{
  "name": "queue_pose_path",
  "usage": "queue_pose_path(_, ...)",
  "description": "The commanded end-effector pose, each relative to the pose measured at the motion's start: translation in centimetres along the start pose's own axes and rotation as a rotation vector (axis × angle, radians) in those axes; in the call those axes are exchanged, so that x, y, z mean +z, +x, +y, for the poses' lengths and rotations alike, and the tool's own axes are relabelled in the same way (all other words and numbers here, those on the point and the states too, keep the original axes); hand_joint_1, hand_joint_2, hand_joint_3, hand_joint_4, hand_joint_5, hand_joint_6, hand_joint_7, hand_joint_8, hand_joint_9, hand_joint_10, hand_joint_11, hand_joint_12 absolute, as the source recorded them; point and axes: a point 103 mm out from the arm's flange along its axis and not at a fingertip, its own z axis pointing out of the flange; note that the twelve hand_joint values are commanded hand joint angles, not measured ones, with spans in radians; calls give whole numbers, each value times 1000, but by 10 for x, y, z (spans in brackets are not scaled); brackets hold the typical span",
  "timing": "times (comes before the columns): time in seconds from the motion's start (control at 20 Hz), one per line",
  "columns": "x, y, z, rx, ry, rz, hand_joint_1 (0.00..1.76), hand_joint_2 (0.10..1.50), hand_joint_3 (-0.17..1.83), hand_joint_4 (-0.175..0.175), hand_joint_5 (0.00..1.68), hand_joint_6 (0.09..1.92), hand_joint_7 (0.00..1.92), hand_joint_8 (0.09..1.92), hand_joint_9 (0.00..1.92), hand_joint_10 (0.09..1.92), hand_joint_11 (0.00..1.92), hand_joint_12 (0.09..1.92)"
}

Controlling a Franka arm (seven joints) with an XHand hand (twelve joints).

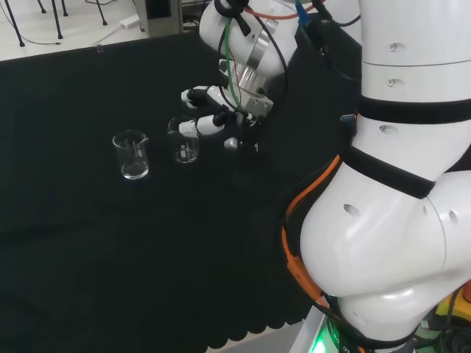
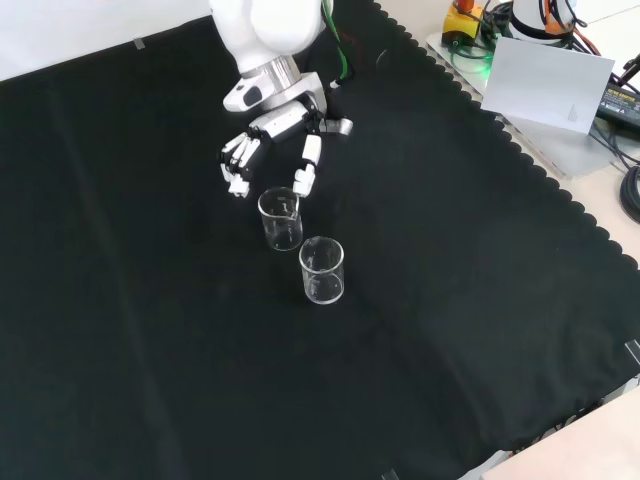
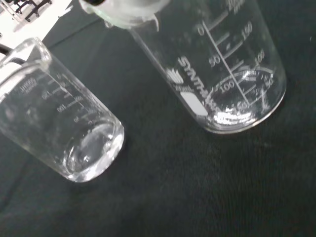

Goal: Place the beaker back on the table.

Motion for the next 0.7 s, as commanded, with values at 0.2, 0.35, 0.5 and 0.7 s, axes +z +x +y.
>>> queue_pose_path(0.2, -37, 2, -25, 47, -27, -32, 894, 894, -175, -53, 386, 186, 581, 87, 305, 711, 0, 1140)
queue_pose_path(0.35, -46, 1, -33, 58, -33, -36, 891, 894, -175, -53, 385, 180, 576, 87, 302, 712, 0, 1136)
queue_pose_path(0.5, -53, -2, -39, 68, -37, -43, 889, 894, -175, -54, 385, 174, 573, 87, 300, 713, 0, 1134)
queue_pose_path(0.7, -59, -2, -44, 72, -42, -48, 886, 894, -175, -54, 385, 169, 571, 87, 300, 714, 0, 1133)
